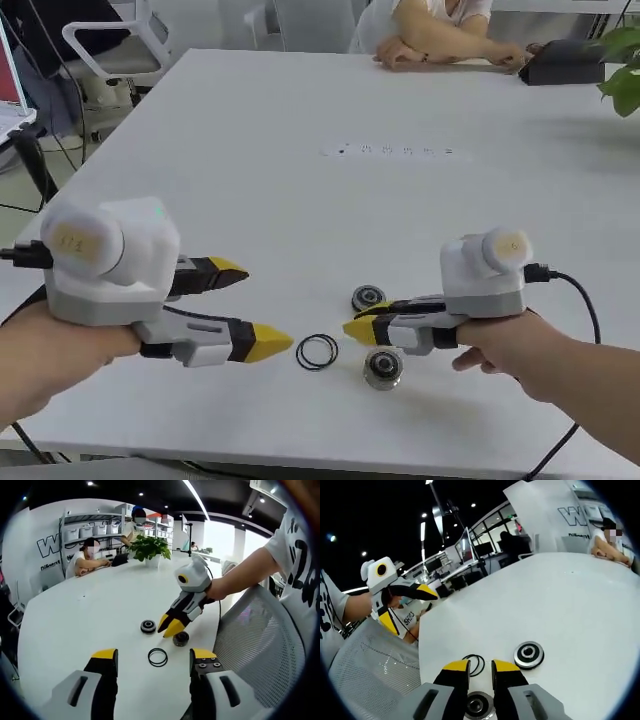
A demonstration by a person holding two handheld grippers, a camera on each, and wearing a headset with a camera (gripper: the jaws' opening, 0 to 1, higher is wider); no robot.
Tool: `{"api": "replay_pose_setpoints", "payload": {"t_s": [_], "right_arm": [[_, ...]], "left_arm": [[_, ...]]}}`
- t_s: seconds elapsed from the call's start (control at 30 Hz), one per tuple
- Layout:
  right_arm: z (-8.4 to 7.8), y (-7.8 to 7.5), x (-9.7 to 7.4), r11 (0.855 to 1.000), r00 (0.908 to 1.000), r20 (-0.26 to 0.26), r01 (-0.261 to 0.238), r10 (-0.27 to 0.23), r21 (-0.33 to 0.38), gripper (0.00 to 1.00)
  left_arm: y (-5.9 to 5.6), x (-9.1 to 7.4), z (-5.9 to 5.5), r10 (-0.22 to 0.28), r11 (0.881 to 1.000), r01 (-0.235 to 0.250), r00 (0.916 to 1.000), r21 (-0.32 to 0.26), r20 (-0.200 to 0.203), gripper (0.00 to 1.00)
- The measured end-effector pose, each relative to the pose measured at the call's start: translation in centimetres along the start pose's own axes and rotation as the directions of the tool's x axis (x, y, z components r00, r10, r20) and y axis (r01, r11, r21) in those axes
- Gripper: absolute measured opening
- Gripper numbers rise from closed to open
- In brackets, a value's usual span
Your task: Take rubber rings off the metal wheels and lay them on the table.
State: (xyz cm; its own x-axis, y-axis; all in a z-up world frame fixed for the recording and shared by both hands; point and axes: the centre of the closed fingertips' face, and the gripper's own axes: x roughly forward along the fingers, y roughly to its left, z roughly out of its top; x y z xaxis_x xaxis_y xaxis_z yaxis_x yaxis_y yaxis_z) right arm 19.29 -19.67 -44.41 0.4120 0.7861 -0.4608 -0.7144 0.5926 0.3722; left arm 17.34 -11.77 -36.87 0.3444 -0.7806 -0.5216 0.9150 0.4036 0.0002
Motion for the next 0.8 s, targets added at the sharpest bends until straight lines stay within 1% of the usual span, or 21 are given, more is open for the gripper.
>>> {"api": "replay_pose_setpoints", "payload": {"t_s": [0.17, 0.43, 0.53, 0.8], "right_arm": [[0.5, -0.7, -0.5, 1.0, 0.9998, 0.018, 0.009, -0.009, 0.005, 0.16], [1.4, -2.4, -1.8, 0.999, 0.9974, 0.052, 0.048, -0.049, 0.013, 0.16], [1.5, -3.1, -2.2, 0.998, 0.9962, 0.062, 0.061, -0.062, 0.015, 0.16], [1.6, -4.0, -3.2, 0.996, 0.9934, 0.065, 0.095, -0.095, 0.004, 0.17]], "left_arm": [[0.4, 0.4, 0.5, -0.004, 1.0, 0.004, 1.0, 0.008, 0.002, 0.55], [1.3, 1.2, 1.3, -0.009, 1.0, 0.009, 1.0, 0.023, 0.0, 0.55], [1.4, 1.6, 1.6, -0.011, 1.0, 0.011, 0.9999, 0.028, 0.0, 0.54], [1.7, 3.0, 2.4, -0.029, 0.999, 0.029, 0.9996, 0.046, -0.006, 0.54]]}}
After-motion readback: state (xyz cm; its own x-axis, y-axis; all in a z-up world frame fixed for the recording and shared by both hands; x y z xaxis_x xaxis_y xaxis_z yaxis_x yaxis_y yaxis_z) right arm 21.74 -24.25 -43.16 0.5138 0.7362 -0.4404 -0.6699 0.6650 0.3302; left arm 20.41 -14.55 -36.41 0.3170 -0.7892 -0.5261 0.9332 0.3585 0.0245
